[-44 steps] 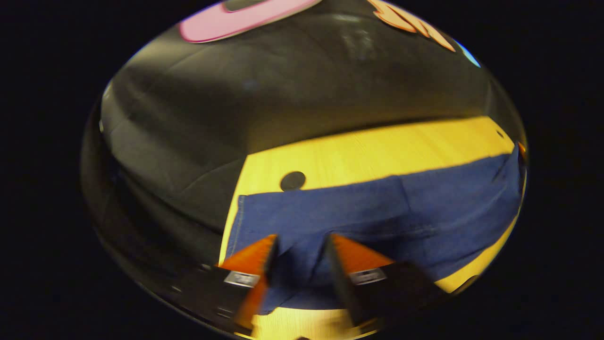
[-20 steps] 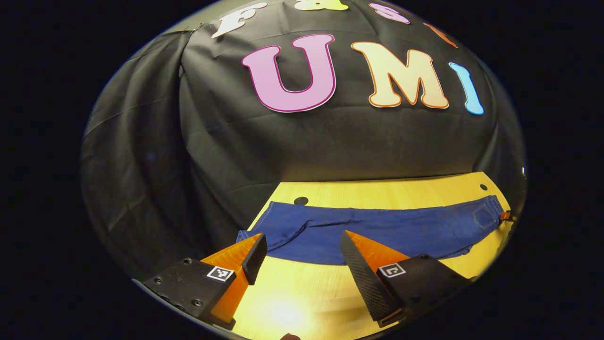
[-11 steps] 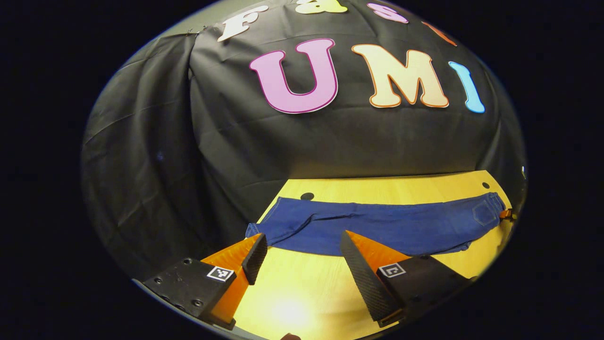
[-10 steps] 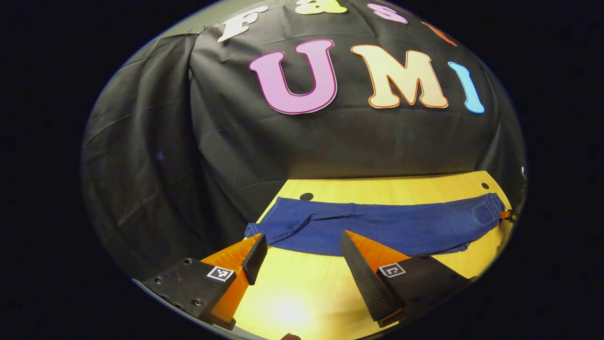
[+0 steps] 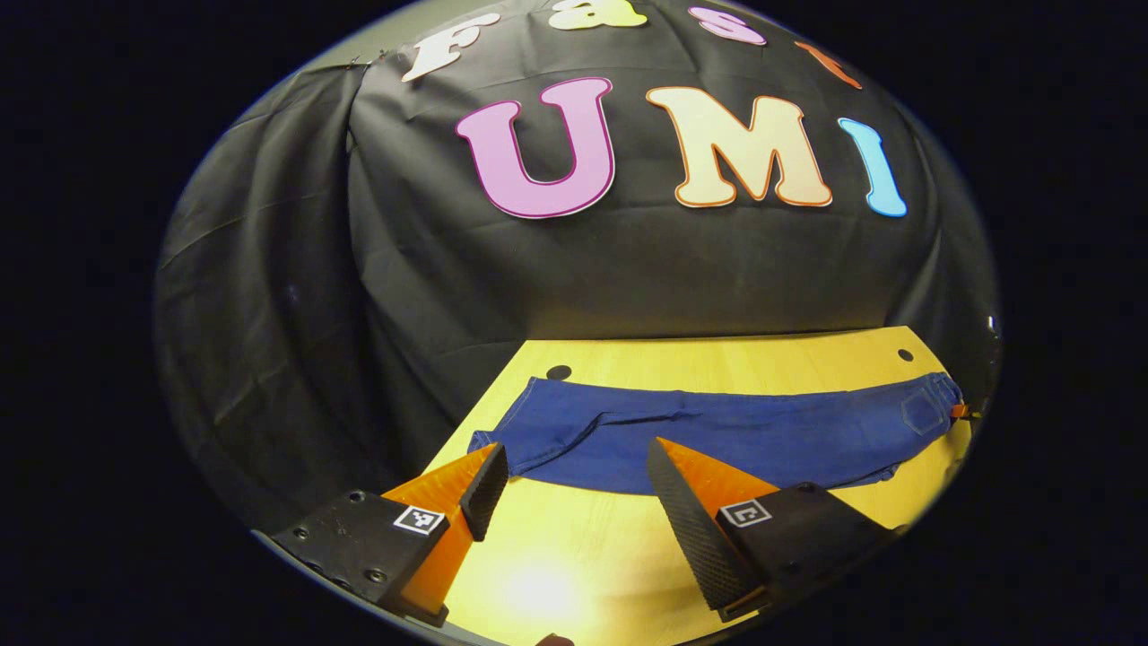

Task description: Grasp the waist and the cuffs of the jeans and fold them to make the two legs overlap; first hold the waist and fold one-third of the jeans toward the cuffs, then hold the cuffs and fold the remaining one-third in the same direction to finish folding.

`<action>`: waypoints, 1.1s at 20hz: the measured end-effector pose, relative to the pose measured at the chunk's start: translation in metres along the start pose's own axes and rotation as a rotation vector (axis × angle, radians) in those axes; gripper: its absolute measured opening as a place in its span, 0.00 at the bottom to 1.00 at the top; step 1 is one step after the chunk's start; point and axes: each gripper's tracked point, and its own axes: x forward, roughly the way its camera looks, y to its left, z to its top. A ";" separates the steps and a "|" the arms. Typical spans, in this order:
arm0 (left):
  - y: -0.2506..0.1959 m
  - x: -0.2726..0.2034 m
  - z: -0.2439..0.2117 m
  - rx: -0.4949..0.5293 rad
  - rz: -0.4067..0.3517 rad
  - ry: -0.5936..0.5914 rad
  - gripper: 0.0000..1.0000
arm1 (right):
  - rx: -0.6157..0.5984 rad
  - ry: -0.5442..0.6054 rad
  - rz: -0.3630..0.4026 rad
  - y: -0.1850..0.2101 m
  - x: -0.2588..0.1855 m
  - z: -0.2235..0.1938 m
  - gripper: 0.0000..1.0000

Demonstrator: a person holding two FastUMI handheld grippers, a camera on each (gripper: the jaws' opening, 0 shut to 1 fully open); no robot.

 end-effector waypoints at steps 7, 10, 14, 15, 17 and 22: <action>0.004 0.017 -0.007 -0.026 -0.051 0.012 1.00 | 0.028 -0.199 0.087 0.026 -0.085 0.072 0.10; 0.011 0.027 -0.008 -0.048 -0.085 0.008 0.96 | 0.055 -0.266 0.137 0.032 -0.119 0.087 0.09; 0.039 0.041 -0.009 -0.066 -0.101 0.023 0.96 | 0.081 -0.336 0.215 0.038 -0.175 0.106 0.09; 0.046 0.045 -0.010 -0.071 -0.109 0.026 0.96 | 0.075 -0.356 0.221 0.041 -0.182 0.106 0.09; 0.066 0.051 -0.009 -0.065 -0.106 0.023 0.96 | 0.058 -0.389 0.235 0.062 -0.190 0.115 0.09; 0.118 0.069 -0.017 -0.081 -0.099 0.040 0.95 | 0.054 -0.414 0.314 0.143 -0.217 0.119 0.09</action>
